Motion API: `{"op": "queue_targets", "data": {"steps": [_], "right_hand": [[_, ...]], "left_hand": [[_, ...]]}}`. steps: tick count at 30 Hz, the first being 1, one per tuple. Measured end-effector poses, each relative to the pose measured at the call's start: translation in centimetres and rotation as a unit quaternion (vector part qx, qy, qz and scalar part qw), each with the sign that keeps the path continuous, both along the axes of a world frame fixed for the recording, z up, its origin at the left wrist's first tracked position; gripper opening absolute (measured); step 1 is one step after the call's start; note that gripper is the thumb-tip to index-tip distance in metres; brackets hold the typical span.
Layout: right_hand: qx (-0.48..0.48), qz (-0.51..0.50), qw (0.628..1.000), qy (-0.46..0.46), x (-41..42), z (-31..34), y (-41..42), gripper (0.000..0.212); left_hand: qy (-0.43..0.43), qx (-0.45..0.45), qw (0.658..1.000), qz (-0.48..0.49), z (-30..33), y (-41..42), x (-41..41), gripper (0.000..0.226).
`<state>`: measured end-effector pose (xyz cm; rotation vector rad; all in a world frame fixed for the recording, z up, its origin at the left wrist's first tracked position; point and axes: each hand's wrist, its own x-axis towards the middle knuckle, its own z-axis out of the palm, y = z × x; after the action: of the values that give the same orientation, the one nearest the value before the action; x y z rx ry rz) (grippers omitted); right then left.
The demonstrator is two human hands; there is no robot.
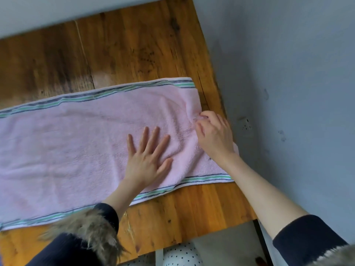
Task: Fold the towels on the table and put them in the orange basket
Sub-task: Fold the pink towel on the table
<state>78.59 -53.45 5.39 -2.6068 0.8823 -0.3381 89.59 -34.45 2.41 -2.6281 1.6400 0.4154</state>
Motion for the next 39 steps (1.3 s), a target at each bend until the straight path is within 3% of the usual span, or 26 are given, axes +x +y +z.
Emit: {"op": "queue_targets", "data": {"steps": [4, 7, 9, 11, 15, 19, 24, 29, 34, 39], "right_hand": [[0.153, -0.136, 0.979, -0.010, 1.4, 0.9, -2.0, 0.022], [0.219, -0.124, 0.966, 0.054, 3.1, 1.3, -3.2, 0.050], [0.199, -0.091, 0.970, 0.102, 3.9, 1.3, -3.4, 0.059], [0.156, -0.066, 0.978, 0.125, 4.3, 1.1, -3.3, 0.046], [0.118, -0.071, 0.988, 0.070, 4.7, 1.3, -3.2, 0.017], [0.101, -0.146, 0.984, 0.021, 5.1, 2.5, -3.8, 0.016], [0.177, -0.104, 0.977, 0.053, 5.0, 2.6, -4.1, 0.026], [0.253, -0.200, 0.943, -0.082, 4.9, 2.1, -5.3, 0.009], [0.202, -0.249, 0.941, -0.107, 4.9, 2.2, -7.4, 0.028], [0.281, -0.314, 0.905, -0.064, 2.0, 0.7, -6.9, 0.044]], "left_hand": [[-0.008, -0.005, 1.000, 0.002, -0.1, 0.0, -0.1, 0.064], [-0.017, -0.010, 1.000, 0.001, 0.0, 0.0, -0.2, 0.063], [-0.021, -0.015, 1.000, -0.001, 0.0, 0.1, -0.3, 0.062], [-0.022, -0.019, 1.000, -0.002, 0.0, 0.0, -0.2, 0.062], [-0.020, -0.018, 1.000, -0.001, 0.1, 0.0, -0.2, 0.062], [-0.022, -0.011, 1.000, -0.002, 0.1, 0.0, -0.2, 0.061], [-0.017, -0.007, 1.000, 0.002, 0.2, 0.0, -0.2, 0.061], [-0.009, -0.002, 1.000, 0.009, 0.4, -0.1, -0.3, 0.062], [-0.006, 0.005, 1.000, 0.012, 0.6, -0.1, -0.2, 0.062], [-0.006, 0.016, 1.000, 0.013, 0.7, -0.2, -0.3, 0.062]]}}
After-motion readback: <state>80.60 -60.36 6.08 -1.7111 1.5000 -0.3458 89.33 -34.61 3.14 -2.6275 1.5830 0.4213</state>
